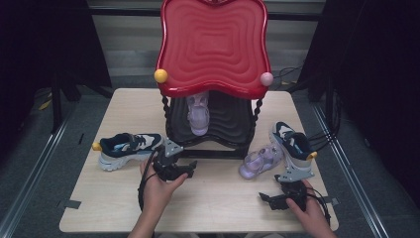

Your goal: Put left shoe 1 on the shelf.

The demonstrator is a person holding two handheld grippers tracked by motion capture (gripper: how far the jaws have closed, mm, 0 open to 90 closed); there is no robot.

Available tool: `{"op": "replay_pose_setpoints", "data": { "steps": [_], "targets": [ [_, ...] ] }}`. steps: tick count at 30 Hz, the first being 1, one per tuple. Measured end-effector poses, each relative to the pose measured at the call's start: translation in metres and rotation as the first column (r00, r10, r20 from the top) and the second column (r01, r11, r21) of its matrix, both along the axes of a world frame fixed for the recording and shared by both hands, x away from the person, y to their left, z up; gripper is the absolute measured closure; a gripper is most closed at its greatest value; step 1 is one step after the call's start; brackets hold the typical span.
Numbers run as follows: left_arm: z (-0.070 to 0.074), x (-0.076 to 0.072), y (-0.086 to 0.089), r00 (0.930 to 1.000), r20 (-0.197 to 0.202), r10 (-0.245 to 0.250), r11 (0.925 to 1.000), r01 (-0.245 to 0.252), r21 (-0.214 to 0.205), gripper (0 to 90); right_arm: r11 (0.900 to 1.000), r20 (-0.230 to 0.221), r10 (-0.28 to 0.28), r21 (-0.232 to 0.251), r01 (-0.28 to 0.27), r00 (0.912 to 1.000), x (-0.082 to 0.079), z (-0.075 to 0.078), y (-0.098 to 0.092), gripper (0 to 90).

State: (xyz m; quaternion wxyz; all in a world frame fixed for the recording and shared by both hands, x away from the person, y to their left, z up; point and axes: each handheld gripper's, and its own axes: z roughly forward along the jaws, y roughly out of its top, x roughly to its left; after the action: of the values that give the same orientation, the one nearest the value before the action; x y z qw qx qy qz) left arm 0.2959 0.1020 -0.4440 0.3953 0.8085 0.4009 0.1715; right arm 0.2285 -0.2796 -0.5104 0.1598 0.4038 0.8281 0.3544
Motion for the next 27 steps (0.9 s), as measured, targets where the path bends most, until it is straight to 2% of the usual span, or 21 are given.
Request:
{"op": "replay_pose_setpoints", "data": {
  "steps": [6, 8, 13, 20, 23, 27],
  "targets": [
    [-0.007, -0.007, 0.002, 0.9989, -0.012, -0.045, 0.9981, 0.046, 0.042, 25.6, 1.0000, 0.000, 0.000, 0.000, 0.000, 1.0000, 0.000, 0.000, 0.000, 9.5],
    [-0.011, -0.009, 0.004, 0.9983, -0.027, -0.051, 0.9984, 0.052, 0.025, 25.5, 1.0000, 0.000, 0.000, 0.000, 0.000, 1.0000, 0.000, 0.000, 0.000, 9.5],
    [-0.017, -0.012, 0.011, 0.9970, -0.022, -0.074, 0.9951, 0.075, 0.064, 25.3, 1.0000, 0.000, -0.001, 0.000, 0.001, 1.0000, 0.000, 0.000, 0.000, 9.5],
    [-0.030, -0.015, 0.018, 0.9918, -0.061, -0.112, 0.9907, 0.117, 0.070, 23.8, 1.0000, 0.000, -0.001, -0.001, 0.001, 1.0000, 0.000, 0.000, 0.000, 9.5],
    [-0.035, -0.015, 0.022, 0.9888, -0.092, -0.117, 0.9921, 0.121, 0.034, 23.7, 1.0000, 0.000, -0.001, 0.000, 0.001, 1.0000, 0.000, 0.000, 0.000, 9.5],
    [-0.038, -0.016, 0.026, 0.9867, -0.098, -0.130, 0.9900, 0.135, 0.042, 23.6, 1.0000, 0.000, -0.001, -0.001, 0.001, 1.0000, 0.000, 0.000, 0.000, 9.5]
  ]
}}
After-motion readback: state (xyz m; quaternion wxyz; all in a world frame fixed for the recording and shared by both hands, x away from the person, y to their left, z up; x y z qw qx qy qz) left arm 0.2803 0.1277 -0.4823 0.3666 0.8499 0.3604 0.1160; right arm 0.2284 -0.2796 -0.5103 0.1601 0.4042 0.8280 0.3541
